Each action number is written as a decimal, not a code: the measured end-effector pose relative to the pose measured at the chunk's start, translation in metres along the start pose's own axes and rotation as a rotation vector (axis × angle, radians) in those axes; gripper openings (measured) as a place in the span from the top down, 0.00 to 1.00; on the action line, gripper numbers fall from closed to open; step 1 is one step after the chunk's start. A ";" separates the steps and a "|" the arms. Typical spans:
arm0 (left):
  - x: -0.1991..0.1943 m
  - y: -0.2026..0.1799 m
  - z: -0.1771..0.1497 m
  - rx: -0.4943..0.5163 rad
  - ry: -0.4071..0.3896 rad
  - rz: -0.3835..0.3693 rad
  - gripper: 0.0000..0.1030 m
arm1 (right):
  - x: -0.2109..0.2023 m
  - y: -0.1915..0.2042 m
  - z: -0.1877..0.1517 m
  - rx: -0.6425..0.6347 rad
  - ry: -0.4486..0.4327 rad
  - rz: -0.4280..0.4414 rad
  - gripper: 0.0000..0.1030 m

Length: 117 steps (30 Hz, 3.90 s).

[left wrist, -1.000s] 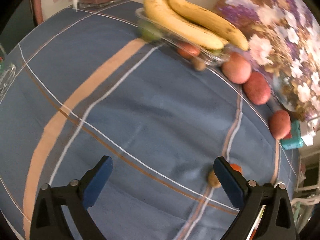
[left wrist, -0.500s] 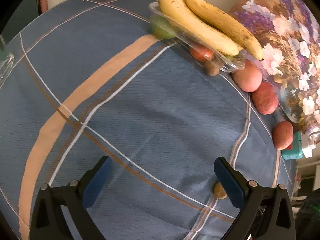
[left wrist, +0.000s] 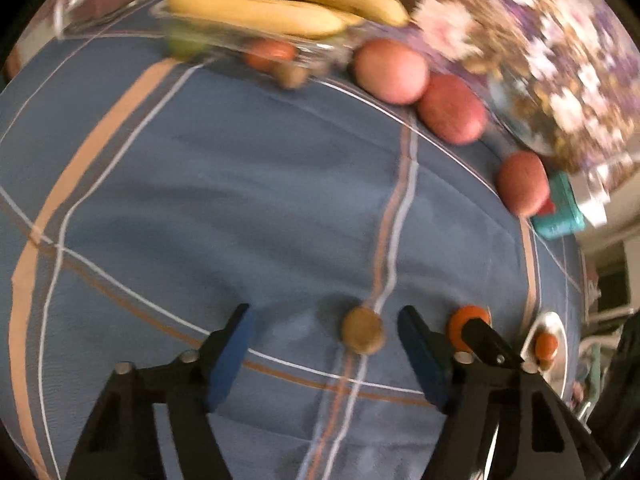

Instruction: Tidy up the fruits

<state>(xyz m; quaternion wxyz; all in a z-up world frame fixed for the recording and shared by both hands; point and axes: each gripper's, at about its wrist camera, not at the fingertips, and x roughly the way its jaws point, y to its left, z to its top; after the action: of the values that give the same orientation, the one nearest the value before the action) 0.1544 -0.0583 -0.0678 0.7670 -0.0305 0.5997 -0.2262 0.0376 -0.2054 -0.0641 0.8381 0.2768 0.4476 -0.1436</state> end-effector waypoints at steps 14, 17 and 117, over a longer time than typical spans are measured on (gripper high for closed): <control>-0.006 -0.035 -0.012 0.081 -0.016 -0.006 0.76 | -0.019 -0.010 -0.004 0.023 -0.009 0.048 0.65; -0.021 -0.047 -0.019 0.105 -0.033 -0.035 0.76 | -0.038 -0.016 -0.007 0.038 -0.031 0.065 0.65; -0.093 -0.048 -0.159 0.205 -0.007 0.373 0.00 | -0.137 -0.073 -0.147 -0.002 -0.113 -0.264 0.03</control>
<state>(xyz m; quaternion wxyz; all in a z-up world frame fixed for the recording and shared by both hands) -0.0259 -0.0302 -0.0131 0.7967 0.1583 0.5662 -0.1400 -0.1725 -0.1780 -0.0403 0.8360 0.2060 0.4326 -0.2675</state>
